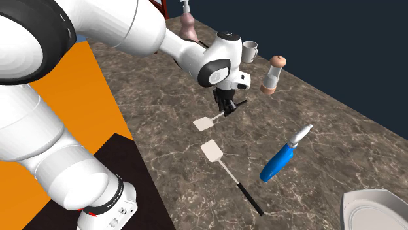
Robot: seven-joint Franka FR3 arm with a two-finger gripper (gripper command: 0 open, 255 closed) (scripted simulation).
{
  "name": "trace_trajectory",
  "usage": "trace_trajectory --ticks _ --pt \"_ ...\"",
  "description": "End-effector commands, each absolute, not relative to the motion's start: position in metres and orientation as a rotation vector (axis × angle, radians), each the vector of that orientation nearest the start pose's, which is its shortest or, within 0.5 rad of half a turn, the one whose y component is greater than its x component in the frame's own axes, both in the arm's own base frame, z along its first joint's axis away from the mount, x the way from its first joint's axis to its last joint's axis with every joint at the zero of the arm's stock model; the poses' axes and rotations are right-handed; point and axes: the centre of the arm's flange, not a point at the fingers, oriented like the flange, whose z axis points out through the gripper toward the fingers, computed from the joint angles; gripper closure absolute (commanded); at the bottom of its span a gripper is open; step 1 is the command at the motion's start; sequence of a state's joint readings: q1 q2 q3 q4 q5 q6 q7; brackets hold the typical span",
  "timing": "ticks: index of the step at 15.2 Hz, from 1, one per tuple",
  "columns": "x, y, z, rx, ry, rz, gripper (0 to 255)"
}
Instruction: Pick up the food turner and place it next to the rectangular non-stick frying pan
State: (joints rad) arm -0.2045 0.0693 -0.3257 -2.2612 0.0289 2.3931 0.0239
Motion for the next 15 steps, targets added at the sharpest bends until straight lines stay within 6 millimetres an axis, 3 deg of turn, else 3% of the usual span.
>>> trace_trajectory --ticks 1,8,15 --pt "0.461 -0.269 0.339 -3.029 0.893 -0.101 255" --pt "0.461 -0.269 0.338 -3.029 0.893 -0.101 255" --pt "0.461 -0.269 0.375 -3.029 0.893 -0.101 255"
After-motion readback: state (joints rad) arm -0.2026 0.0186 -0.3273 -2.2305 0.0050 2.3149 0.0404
